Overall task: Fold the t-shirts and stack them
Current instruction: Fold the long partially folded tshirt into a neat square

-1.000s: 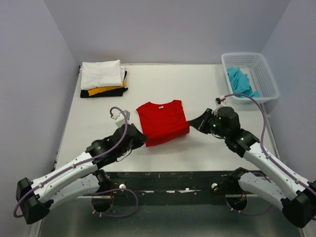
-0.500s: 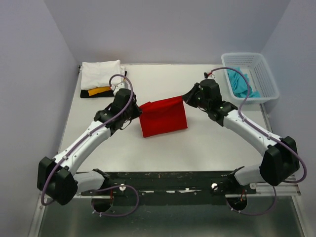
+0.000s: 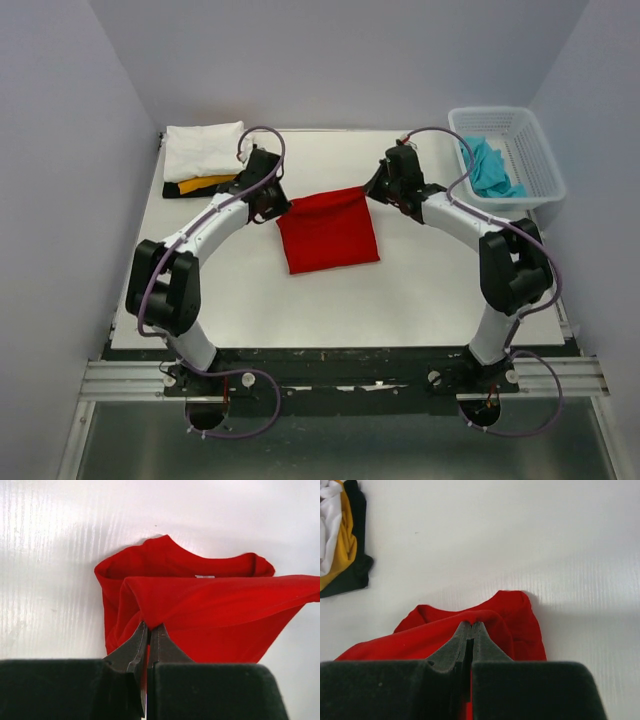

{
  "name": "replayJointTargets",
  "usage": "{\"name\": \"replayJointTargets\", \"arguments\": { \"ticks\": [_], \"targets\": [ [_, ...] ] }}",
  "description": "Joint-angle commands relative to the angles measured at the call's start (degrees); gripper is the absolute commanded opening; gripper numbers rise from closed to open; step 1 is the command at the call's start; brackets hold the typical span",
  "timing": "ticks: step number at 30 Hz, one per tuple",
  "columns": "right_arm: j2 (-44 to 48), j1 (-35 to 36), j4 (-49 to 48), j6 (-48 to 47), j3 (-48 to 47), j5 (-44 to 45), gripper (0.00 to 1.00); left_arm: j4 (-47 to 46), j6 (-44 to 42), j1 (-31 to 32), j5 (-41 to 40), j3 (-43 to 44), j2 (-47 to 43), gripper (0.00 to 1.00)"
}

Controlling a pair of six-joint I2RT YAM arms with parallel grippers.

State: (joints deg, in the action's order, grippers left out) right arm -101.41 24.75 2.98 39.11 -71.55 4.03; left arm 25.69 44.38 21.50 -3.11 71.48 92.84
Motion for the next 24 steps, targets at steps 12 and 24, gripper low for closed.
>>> {"name": "replayJointTargets", "arguments": {
  "ticks": [12,24],
  "targets": [
    [-15.62,-2.87,1.36,-4.34,-16.36,-5.32,1.00,2.63,-2.43,-3.02,7.14,9.03,8.19,0.99],
    [-14.06,-2.78,-15.75,5.38,-0.23,-30.03,1.00,-9.77,-0.44,-0.10,21.52,2.23,10.18,0.99]
  ]
}}
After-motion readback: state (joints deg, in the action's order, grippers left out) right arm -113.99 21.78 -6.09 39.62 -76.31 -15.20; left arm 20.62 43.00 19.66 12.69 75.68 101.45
